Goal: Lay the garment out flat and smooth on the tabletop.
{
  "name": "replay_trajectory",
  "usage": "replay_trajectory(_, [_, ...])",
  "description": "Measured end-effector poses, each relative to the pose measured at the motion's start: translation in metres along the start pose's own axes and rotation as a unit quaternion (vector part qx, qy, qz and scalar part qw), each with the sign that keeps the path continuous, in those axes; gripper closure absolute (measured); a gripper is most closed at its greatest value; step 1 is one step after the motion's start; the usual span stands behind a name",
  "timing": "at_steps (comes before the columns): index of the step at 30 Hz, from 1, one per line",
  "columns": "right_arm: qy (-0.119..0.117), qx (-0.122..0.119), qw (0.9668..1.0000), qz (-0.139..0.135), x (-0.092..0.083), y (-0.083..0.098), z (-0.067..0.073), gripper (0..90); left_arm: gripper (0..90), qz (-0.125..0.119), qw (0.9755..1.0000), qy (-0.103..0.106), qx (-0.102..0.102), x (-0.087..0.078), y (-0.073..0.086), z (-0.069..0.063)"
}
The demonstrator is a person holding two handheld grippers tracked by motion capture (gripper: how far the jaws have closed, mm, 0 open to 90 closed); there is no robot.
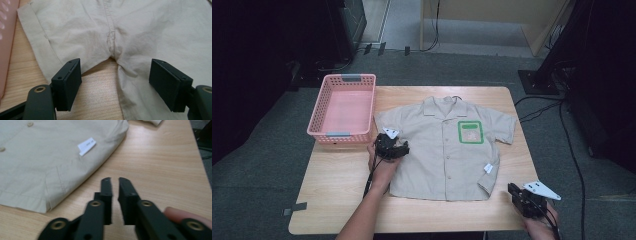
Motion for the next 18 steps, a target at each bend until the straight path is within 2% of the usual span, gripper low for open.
replay_trajectory(2, [-0.002,0.001,1.0000,-0.008,-0.001,-0.005,0.004,66.7,26.5,0.000,1.0000,0.000,0.000,0.000,0.000,0.000])
replay_trajectory(4, [-0.030,-0.008,0.9994,-0.013,0.003,-0.010,0.016,59.4,26.5,0.000,1.0000,0.000,0.000,0.000,0.000,0.000])
replay_trajectory(7, [-0.056,-0.039,0.9976,-0.007,0.014,-0.014,0.041,54.7,26.5,0.000,1.0000,0.000,0.000,0.000,0.000,0.000])
replay_trajectory(9, [-0.064,-0.056,0.9963,0.003,0.025,-0.014,0.056,51.9,26.5,0.000,1.0000,0.000,0.000,0.000,0.000,0.000])
replay_trajectory(12, [-0.076,-0.063,0.9946,0.032,0.042,-0.010,0.069,49.5,26.6,0.000,1.0000,0.000,0.000,0.000,0.000,0.000])
replay_trajectory(14, [-0.067,-0.071,0.9939,0.052,0.050,-0.005,0.070,51.4,26.5,0.000,1.0000,0.000,0.000,0.000,0.000,0.000])
replay_trajectory(16, [-0.067,-0.062,0.9951,0.038,0.051,-0.005,0.066,66.5,26.6,0.000,1.0000,0.000,0.000,0.000,0.000,0.000])
replay_trajectory(18, [-0.061,-0.063,0.9954,0.038,0.049,-0.004,0.062,79.0,26.5,0.000,1.0000,0.000,0.000,0.000,0.000,0.000])
Point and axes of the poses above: each handheld gripper's, and its own axes: x roughly forward along the jaws, y roughly out of its underside, z roughly to its left, the point moved 4 cm from there along x, roughly forward along the jaws, and after that the axes turned 11 degrees about -z, right-handed, at the moved point
